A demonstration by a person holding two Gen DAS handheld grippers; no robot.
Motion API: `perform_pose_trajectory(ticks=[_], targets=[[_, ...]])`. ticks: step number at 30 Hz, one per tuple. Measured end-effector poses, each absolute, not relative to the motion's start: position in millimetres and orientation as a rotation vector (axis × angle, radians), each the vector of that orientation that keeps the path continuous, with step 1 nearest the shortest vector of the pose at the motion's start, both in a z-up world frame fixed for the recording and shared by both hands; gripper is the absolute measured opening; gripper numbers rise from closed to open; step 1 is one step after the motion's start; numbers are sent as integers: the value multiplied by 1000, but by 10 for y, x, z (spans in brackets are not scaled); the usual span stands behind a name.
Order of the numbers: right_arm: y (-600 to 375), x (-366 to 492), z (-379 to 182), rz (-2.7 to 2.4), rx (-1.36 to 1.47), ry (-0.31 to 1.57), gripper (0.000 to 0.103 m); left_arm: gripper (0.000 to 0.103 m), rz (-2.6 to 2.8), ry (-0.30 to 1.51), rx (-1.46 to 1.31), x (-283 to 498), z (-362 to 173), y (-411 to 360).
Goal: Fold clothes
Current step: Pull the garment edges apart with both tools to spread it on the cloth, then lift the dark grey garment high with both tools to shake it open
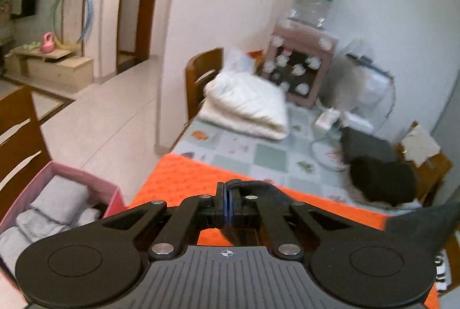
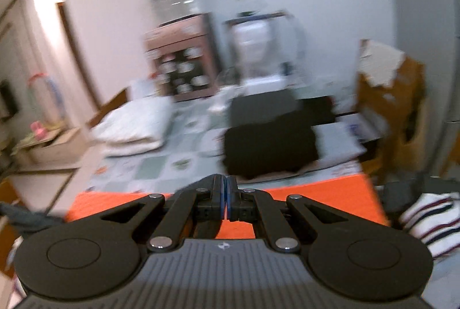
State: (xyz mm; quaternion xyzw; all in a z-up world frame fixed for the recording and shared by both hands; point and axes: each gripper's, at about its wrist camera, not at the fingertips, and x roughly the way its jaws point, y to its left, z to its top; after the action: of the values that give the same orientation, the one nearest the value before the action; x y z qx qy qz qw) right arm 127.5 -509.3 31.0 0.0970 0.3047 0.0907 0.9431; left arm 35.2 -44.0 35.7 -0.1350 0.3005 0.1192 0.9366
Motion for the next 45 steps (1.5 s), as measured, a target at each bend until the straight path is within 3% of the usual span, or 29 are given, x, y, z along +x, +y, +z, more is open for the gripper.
perform_pose_trajectory(ticks=[2, 4, 6, 10, 11, 29, 39, 42, 45], targets=[[-5228, 1297, 292, 134, 183, 633, 3, 5, 240, 665, -286, 397, 234, -390], [-5279, 1319, 200, 109, 157, 676, 3, 16, 234, 716, -300, 435, 95, -388], [-5280, 1335, 75, 95, 149, 722, 5, 45, 224, 750, -309, 463, -28, -402], [-5136, 1336, -147, 120, 108, 803, 28, 59, 152, 790, -305, 428, -194, -529], [-5086, 1332, -200, 135, 99, 821, 29, 62, 133, 802, -303, 420, -235, -566], [-3778, 835, -646, 658, -44, 965, 36, 63, -148, 974, -212, 239, -896, -1142], [-3313, 505, -843, 741, -425, 906, 40, 66, -246, 1028, -42, 96, -1174, -1418], [-3251, 482, -882, 746, -478, 880, 38, 66, -277, 1018, 58, 84, -1241, -1524], [-3214, 486, -893, 749, -492, 863, 21, 66, -296, 997, 148, 81, -1292, -1626]])
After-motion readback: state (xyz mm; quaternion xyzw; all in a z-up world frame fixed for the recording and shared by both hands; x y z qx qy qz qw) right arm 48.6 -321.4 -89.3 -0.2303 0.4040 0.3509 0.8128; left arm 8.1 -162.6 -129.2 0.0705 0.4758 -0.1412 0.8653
